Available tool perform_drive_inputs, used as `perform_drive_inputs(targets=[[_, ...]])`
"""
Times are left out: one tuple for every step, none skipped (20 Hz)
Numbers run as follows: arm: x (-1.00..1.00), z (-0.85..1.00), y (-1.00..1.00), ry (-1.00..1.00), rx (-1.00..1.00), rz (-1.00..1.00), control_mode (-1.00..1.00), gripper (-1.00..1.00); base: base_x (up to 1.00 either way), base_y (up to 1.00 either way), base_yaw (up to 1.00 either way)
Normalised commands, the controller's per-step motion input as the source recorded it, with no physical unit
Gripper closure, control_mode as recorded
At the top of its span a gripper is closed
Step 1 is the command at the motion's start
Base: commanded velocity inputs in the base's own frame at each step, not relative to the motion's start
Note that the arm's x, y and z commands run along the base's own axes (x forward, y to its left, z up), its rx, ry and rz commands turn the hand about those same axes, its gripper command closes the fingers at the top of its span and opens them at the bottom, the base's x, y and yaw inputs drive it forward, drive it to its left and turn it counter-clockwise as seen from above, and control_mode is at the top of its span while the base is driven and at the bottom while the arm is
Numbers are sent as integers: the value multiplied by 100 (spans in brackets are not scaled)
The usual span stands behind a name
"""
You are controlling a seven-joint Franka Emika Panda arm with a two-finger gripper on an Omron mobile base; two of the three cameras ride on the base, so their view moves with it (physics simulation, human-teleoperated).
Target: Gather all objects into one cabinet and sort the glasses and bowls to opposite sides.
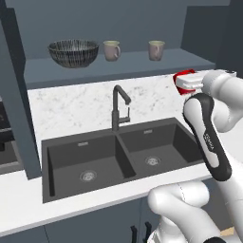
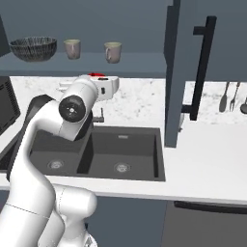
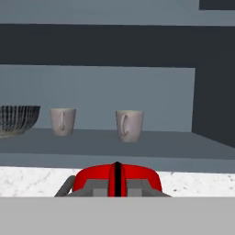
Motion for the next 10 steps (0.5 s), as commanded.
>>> perform_drive_inputs(targets=[[0, 0, 0, 0, 0, 0, 100, 100, 50, -20, 0], [0, 0, 0, 0, 0, 0, 100, 100, 52, -28, 0], [0, 0, 0, 0, 0, 0, 100, 100, 51, -40, 0], [0, 0, 0, 0, 0, 0, 100, 100, 49, -46, 0], [0, 0, 0, 0, 0, 0, 100, 100, 45, -51, 0], [0, 0, 0, 0, 0, 0, 100, 100, 40, -53, 1], [0, 0, 0, 0, 0, 0, 100, 100, 35, -55, 4], [0, 0, 0, 0, 0, 0, 100, 100, 34, -55, 9], [0, 0, 0, 0, 0, 0, 100, 100, 30, -54, 11], [0, 0, 0, 0, 0, 0, 100, 100, 27, -54, 11]])
